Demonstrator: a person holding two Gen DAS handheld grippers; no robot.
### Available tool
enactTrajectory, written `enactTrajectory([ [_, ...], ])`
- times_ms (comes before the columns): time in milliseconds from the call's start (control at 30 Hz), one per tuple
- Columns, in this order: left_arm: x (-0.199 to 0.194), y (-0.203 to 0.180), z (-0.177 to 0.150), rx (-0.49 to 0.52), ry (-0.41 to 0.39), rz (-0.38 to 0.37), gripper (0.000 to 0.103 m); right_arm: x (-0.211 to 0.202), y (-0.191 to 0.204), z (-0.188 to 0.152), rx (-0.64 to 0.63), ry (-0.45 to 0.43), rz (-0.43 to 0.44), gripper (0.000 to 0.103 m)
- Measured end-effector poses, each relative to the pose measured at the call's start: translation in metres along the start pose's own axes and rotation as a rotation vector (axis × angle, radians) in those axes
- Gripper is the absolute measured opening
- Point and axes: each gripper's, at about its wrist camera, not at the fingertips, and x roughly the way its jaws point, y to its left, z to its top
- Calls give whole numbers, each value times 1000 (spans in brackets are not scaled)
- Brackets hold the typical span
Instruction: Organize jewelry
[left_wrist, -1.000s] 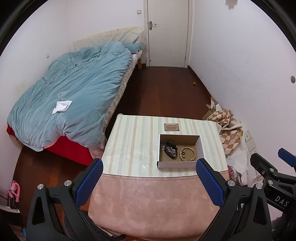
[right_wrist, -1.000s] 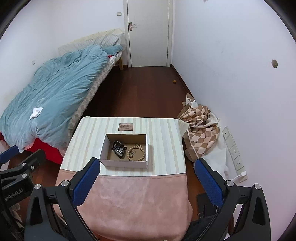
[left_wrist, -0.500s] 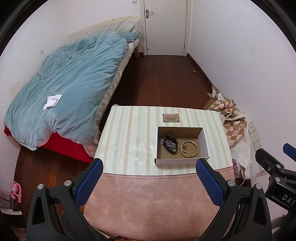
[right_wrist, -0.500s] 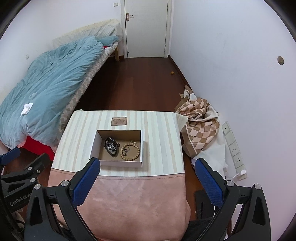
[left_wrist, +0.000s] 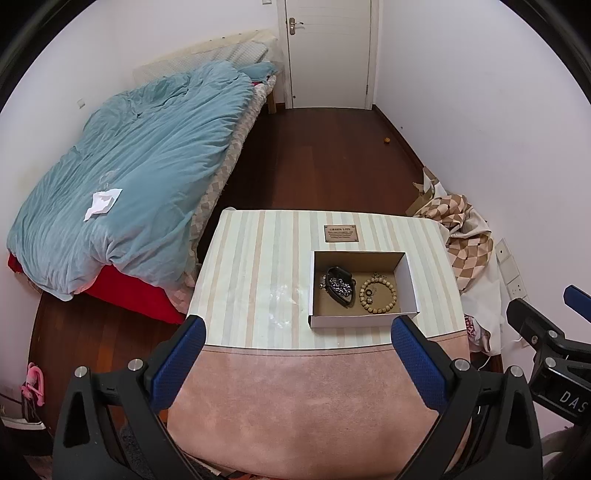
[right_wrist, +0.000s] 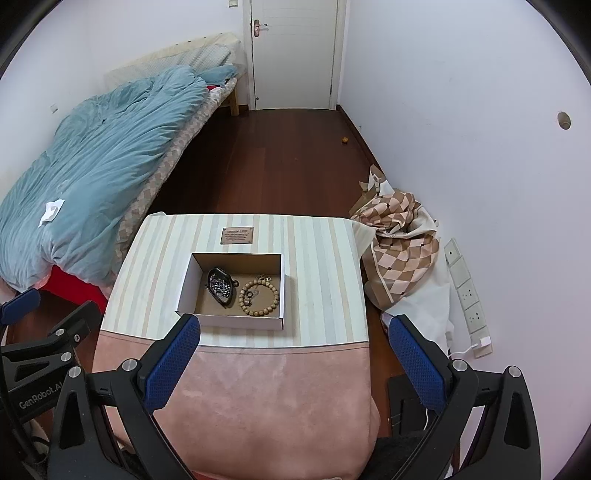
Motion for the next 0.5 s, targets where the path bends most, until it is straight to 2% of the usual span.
enactTrajectory([
  [500, -8, 3, -1, 2, -16, 9, 102, -4, 0, -1, 2, -6, 13, 103],
])
